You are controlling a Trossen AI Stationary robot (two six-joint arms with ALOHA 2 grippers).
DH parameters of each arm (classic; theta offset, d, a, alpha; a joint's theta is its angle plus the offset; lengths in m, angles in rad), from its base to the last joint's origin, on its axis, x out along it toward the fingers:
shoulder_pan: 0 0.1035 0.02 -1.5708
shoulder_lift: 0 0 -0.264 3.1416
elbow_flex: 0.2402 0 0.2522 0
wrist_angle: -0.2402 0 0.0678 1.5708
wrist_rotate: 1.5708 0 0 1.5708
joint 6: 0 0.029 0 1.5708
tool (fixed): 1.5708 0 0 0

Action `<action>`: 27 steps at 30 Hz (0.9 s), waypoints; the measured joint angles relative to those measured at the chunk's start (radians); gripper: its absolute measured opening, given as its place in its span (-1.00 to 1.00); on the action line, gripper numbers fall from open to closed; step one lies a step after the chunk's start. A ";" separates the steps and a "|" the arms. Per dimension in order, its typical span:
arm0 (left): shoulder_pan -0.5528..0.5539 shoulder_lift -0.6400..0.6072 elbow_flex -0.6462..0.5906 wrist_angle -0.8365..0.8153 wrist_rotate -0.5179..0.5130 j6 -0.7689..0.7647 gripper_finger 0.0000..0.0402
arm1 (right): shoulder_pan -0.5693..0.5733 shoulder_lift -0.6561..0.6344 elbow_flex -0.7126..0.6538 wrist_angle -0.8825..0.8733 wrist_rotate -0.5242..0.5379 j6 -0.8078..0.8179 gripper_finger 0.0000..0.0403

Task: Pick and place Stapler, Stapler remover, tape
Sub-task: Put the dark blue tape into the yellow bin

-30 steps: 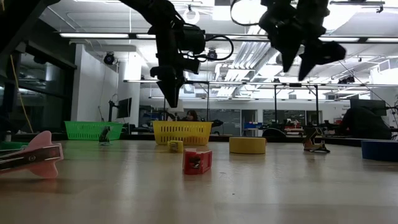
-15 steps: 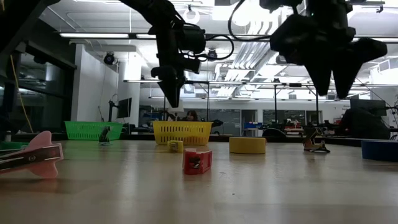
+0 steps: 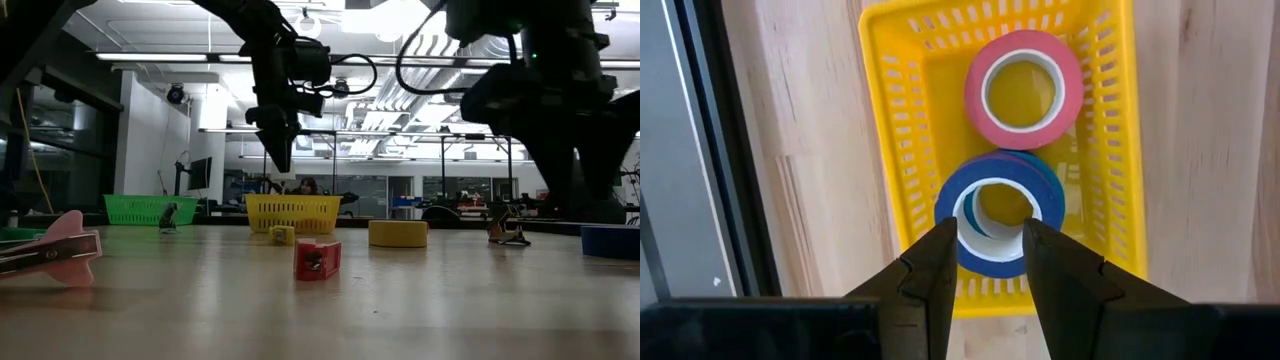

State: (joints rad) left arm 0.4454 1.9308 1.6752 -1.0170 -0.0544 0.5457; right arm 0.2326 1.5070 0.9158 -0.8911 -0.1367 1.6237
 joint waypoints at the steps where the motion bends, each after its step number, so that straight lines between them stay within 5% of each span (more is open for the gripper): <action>1: 0.000 0.000 0.000 0.000 0.000 0.000 -0.44 | 0.006 -0.004 -0.010 0.003 0.001 0.007 -0.13; 18: 0.000 0.000 0.000 0.001 0.002 -0.004 -0.44 | 0.045 -0.003 -0.173 0.211 0.022 0.083 -0.13; 27: 0.000 0.000 0.000 0.002 0.003 -0.004 -0.44 | 0.045 -0.003 -0.190 0.224 0.035 0.055 -0.42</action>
State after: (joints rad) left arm 0.4454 1.9308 1.6752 -1.0145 -0.0516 0.5416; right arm 0.2779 1.5043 0.7254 -0.6669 -0.1013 1.6787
